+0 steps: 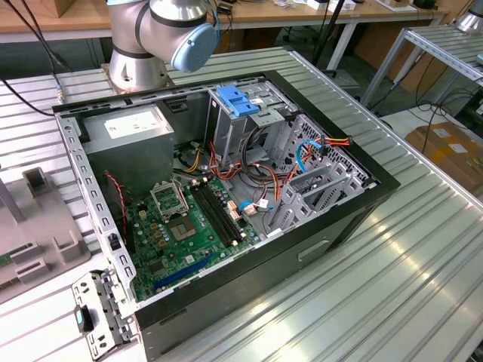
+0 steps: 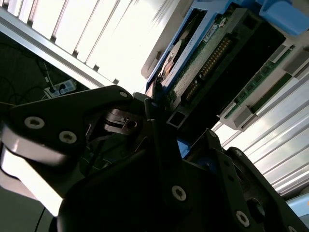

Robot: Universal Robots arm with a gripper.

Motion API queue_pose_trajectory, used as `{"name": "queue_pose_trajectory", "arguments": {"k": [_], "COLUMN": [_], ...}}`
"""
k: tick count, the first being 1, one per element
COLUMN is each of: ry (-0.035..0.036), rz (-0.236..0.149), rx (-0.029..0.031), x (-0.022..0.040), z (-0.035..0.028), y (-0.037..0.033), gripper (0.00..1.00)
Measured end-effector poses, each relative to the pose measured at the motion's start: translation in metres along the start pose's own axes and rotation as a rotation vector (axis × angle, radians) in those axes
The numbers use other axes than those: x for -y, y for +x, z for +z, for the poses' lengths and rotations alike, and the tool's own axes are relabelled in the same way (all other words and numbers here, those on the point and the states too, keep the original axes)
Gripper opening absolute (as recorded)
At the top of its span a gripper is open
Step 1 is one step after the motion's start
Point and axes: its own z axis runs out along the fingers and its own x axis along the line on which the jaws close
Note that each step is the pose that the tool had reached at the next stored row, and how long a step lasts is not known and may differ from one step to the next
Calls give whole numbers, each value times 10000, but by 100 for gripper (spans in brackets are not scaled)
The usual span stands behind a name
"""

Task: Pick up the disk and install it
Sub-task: 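Pick up the disk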

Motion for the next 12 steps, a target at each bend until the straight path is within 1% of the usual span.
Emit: {"name": "queue_pose_trajectory", "arguments": {"k": [7,9,12], "ry": [-1,0,0], "rz": [0,0,-1], "rx": [6,9,12], "x": [-4,-6,-7], "z": [-81,-125,-158], "y": [-4,-7,-9], "gripper": [37,37,37]}}
